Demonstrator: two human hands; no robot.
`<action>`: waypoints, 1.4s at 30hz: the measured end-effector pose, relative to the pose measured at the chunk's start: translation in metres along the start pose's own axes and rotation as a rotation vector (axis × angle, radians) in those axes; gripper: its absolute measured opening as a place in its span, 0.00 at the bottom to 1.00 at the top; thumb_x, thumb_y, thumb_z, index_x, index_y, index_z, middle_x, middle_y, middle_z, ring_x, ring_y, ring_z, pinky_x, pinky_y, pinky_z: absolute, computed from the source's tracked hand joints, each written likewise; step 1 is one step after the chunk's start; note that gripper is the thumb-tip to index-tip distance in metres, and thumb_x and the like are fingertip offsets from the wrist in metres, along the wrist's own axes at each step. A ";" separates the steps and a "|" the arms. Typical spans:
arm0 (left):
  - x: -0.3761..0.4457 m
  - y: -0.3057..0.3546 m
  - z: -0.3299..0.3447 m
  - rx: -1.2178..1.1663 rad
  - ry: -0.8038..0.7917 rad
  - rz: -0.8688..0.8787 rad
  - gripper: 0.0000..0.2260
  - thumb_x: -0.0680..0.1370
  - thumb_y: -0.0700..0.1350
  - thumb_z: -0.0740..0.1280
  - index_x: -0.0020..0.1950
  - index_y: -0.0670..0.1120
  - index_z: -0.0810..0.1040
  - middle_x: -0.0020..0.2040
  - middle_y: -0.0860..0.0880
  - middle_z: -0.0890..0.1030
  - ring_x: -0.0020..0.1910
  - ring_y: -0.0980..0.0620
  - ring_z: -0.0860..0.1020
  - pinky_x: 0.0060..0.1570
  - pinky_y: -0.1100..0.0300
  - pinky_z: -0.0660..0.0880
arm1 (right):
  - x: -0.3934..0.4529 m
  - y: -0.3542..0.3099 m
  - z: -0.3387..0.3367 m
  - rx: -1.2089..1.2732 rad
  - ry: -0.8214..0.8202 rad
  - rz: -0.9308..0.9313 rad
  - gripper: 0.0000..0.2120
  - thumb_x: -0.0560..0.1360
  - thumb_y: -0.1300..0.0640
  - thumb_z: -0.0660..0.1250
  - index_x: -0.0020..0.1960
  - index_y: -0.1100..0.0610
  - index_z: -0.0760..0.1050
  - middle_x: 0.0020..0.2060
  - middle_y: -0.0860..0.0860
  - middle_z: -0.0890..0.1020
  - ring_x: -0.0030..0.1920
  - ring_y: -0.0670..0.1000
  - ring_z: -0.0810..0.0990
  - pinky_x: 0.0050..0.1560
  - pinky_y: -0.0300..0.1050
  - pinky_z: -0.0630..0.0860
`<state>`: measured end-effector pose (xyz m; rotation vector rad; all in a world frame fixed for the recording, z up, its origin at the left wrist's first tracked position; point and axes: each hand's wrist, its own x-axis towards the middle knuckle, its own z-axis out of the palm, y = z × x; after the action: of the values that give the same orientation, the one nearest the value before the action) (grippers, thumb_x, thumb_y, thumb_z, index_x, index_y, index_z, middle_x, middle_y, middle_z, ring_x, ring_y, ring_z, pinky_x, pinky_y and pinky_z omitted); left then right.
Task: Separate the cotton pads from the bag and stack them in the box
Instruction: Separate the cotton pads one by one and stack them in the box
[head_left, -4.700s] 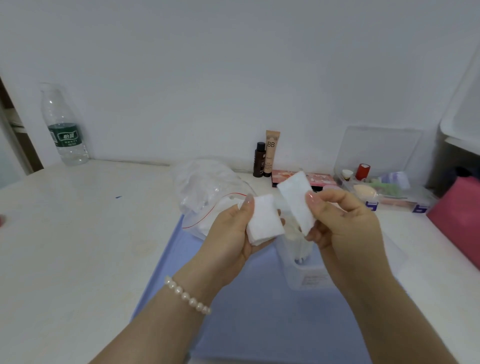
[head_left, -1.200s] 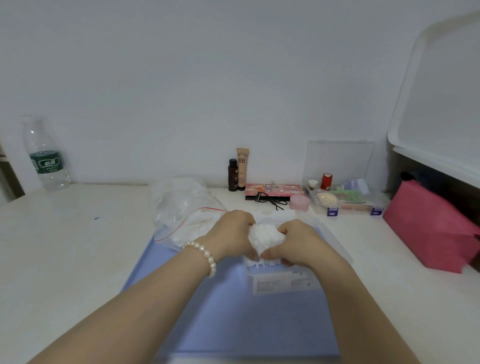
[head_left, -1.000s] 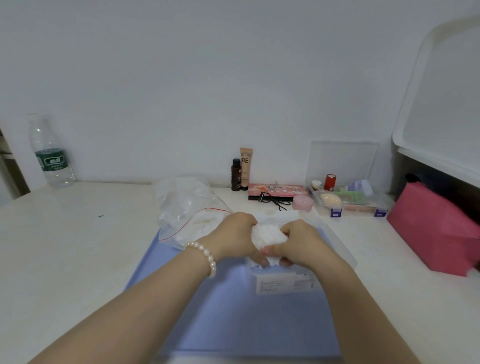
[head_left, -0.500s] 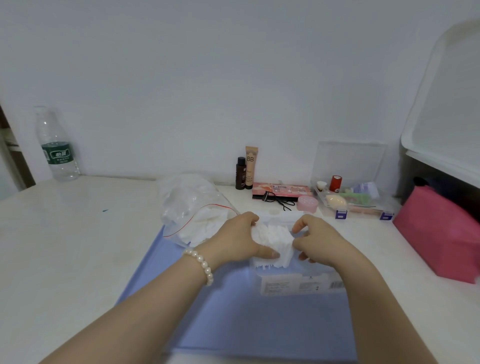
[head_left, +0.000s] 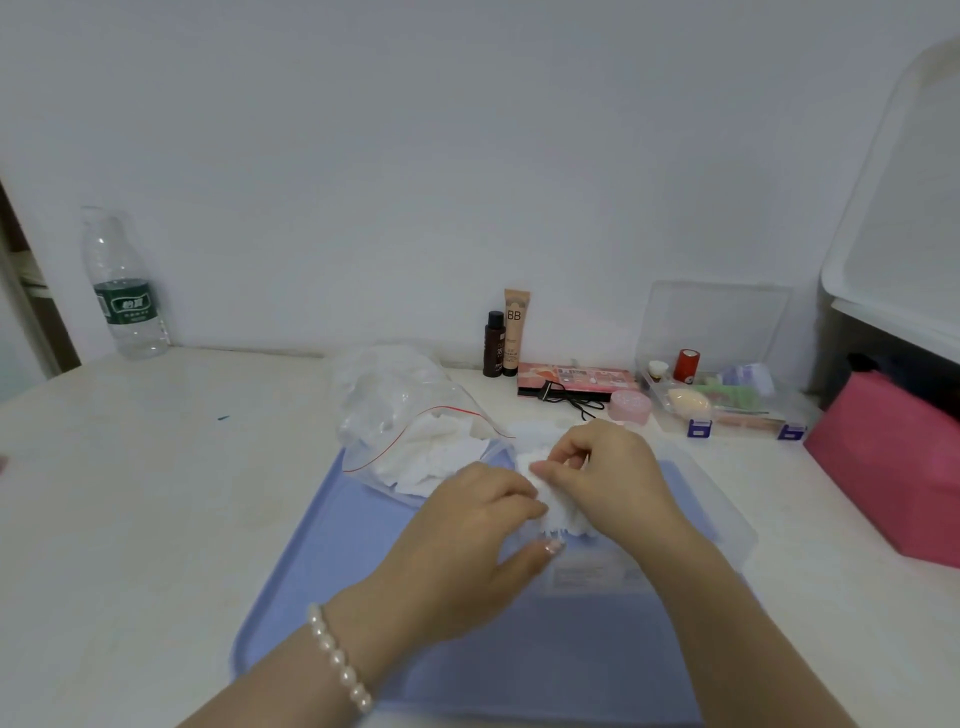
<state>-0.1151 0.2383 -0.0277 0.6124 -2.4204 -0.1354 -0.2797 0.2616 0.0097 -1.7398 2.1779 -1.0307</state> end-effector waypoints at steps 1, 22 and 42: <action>-0.002 0.001 0.004 0.006 -0.006 0.021 0.20 0.77 0.59 0.57 0.53 0.47 0.81 0.52 0.52 0.80 0.51 0.53 0.76 0.51 0.62 0.73 | 0.000 0.001 0.001 -0.017 -0.003 -0.005 0.07 0.69 0.50 0.73 0.36 0.51 0.77 0.37 0.47 0.77 0.37 0.44 0.73 0.37 0.39 0.69; -0.011 -0.031 -0.020 0.277 0.457 -0.086 0.11 0.72 0.46 0.62 0.34 0.44 0.80 0.33 0.48 0.75 0.33 0.46 0.71 0.31 0.54 0.69 | -0.008 -0.019 -0.002 0.239 0.135 -0.115 0.09 0.72 0.62 0.69 0.38 0.48 0.79 0.36 0.42 0.79 0.36 0.40 0.75 0.38 0.30 0.69; -0.029 -0.100 -0.023 -0.087 0.501 -0.325 0.21 0.65 0.29 0.60 0.53 0.39 0.83 0.52 0.44 0.83 0.52 0.53 0.74 0.53 0.65 0.70 | 0.041 -0.081 0.118 -0.462 -0.226 -0.183 0.23 0.75 0.44 0.60 0.65 0.54 0.66 0.61 0.55 0.71 0.59 0.59 0.73 0.49 0.49 0.69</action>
<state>-0.0418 0.1644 -0.0493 0.8794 -1.8148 -0.1950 -0.1663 0.1697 -0.0178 -2.1554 2.2630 -0.3421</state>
